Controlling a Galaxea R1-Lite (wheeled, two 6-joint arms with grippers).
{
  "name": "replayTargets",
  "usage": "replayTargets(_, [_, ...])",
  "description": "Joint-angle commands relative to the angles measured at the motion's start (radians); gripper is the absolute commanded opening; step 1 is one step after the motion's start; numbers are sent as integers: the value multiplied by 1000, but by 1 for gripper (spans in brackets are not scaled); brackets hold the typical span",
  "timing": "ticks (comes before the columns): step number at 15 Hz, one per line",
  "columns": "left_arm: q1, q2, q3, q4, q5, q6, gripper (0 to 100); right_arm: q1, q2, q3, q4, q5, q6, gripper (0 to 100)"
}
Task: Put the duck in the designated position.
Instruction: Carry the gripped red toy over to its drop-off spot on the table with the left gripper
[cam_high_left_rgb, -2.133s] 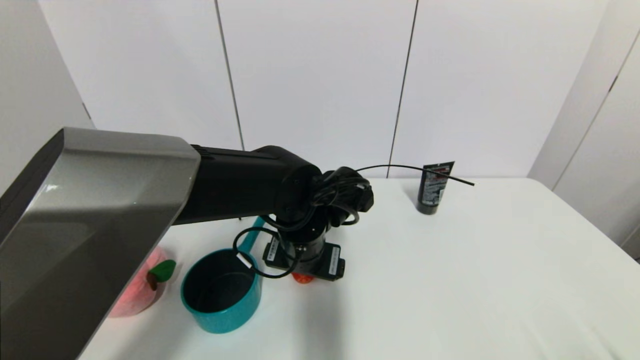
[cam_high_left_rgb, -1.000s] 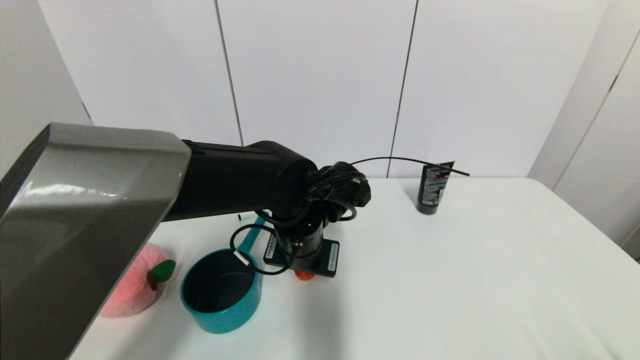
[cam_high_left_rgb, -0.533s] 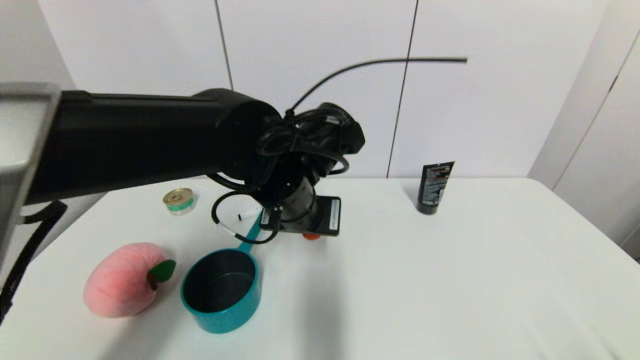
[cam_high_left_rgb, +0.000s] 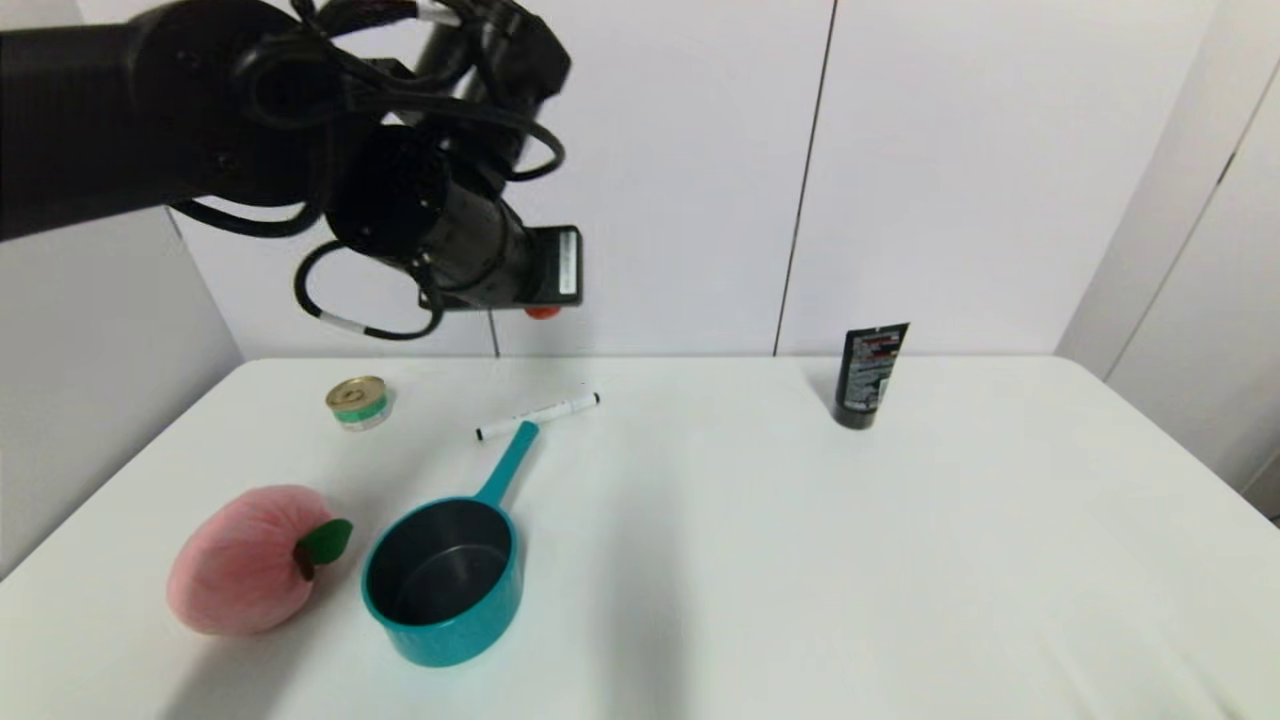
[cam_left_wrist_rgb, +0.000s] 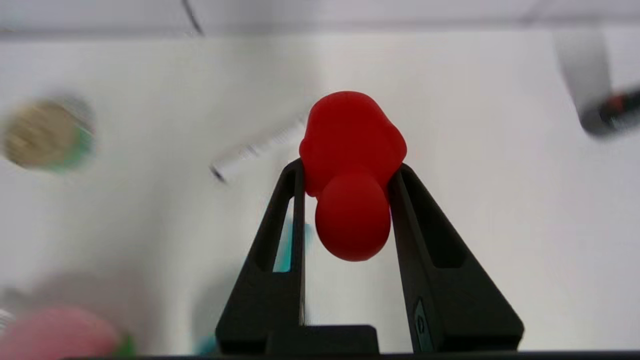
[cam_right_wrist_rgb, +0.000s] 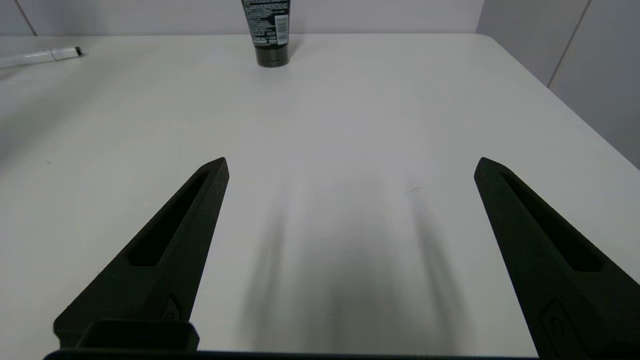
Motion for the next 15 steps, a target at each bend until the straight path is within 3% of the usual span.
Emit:
replayTargets(1, [236,-62,-1,-81,-7,186,0,0,1,0,-1,0,0,100])
replayTargets(3, [327,-68,-1,-103,-27,241,0,0,1,0,-1,0,0,100])
replayTargets(9, [611,-29,7,-156,-294,419,0,0,1,0,-1,0,0,100])
replayTargets(15, [729,47,16,-156,-409,479,0,0,1,0,-1,0,0,100])
